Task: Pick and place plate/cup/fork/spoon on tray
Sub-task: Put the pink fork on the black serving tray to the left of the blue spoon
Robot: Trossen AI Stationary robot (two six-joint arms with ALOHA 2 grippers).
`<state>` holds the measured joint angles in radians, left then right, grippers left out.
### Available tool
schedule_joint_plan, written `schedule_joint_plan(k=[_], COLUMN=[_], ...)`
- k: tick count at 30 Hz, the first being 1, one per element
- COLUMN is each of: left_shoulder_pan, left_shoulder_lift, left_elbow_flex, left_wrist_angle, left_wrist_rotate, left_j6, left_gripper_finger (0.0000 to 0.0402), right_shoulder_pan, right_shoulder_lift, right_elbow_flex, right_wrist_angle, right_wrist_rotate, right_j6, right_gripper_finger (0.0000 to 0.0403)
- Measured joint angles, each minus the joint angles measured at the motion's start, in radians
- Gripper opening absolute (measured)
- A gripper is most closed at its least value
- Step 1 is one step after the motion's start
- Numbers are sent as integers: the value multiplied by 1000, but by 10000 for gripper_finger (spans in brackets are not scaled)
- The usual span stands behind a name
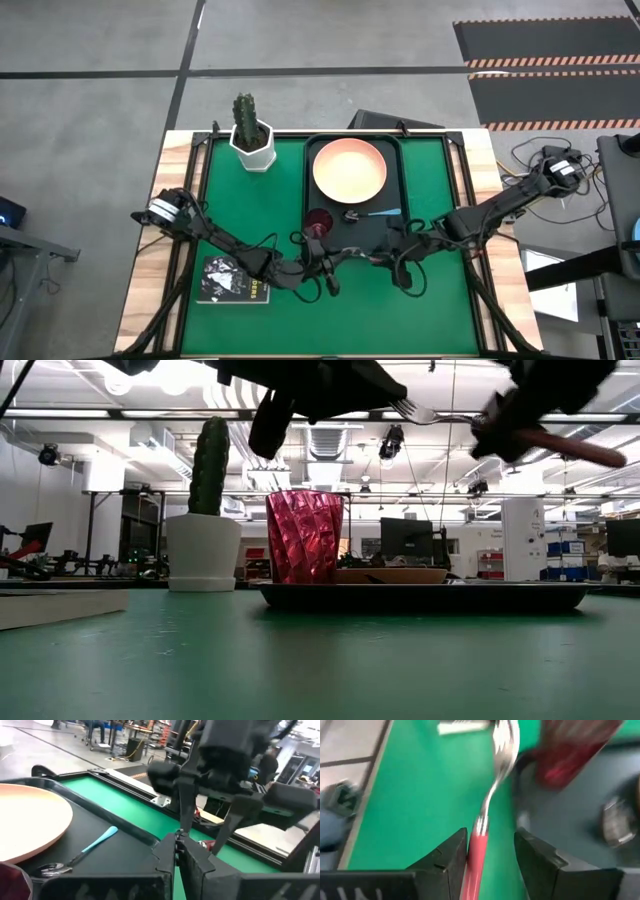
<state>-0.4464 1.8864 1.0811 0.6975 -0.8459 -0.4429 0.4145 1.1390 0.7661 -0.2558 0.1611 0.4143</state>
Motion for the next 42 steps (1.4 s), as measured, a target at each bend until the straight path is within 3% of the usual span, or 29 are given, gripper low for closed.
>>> schedule_joint_plan(k=[4, 16, 27, 42], left_shoulder_pan=[14, 28, 46, 51], left_shoulder_lift=[0, 0, 0, 0], left_elbow_flex=[0, -1, -1, 0], left_wrist_angle=[-8, -6, -7, -2], left_wrist_rotate=[-13, -80, -90, -88], left_j6=[-48, -51, -49, -51], left_gripper_finger=[0, 0, 0, 0], right_shoulder_pan=[27, 53, 53, 52], right_shoulder_lift=[3, 13, 160, 310], right_elbow_flex=[40, 76, 91, 297], right_wrist_angle=[-2, -53, -67, -271], right_wrist_rotate=[157, 310, 360, 473], right_j6=[-113, -159, -60, -19], right_gripper_finger=[146, 132, 134, 115])
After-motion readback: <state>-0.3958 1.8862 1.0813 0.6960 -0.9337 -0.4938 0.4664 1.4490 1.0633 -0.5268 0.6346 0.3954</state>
